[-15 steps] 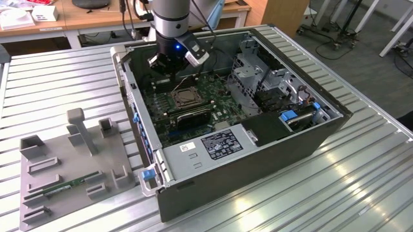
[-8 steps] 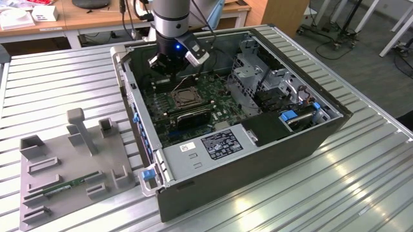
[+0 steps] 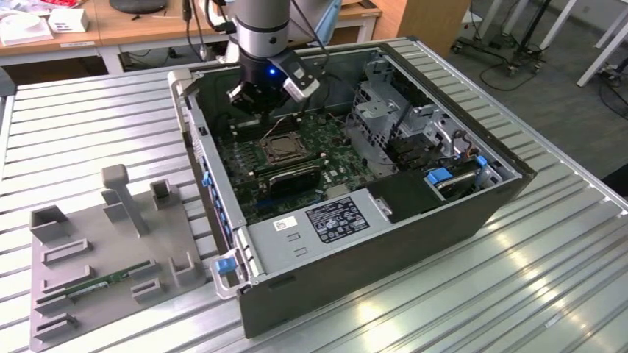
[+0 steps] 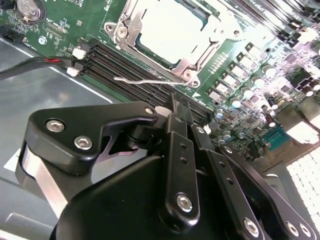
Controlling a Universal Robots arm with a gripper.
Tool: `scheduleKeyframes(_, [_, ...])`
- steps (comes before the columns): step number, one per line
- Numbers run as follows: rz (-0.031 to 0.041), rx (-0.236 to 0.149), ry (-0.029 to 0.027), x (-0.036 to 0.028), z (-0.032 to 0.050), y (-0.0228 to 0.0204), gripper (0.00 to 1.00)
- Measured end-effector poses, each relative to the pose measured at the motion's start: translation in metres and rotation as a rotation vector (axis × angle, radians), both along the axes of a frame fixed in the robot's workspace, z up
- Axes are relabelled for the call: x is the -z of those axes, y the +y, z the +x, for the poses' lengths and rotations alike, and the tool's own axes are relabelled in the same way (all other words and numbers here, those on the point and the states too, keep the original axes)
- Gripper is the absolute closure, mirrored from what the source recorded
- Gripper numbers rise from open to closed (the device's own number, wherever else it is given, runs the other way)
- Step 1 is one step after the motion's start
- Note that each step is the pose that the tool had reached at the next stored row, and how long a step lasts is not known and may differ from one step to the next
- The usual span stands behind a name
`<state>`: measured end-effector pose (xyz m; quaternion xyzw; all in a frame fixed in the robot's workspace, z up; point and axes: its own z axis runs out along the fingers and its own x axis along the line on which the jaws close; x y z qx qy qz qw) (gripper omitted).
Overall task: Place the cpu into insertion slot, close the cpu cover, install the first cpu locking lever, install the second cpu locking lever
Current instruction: 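Install the first cpu locking lever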
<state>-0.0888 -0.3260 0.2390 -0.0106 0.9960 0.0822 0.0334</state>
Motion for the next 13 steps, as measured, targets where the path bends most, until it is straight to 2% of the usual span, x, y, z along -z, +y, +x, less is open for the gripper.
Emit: scheduleKeyframes(13, [0.0001, 0.0, 0.0, 0.0038, 0.0074, 0.0061, 0.89])
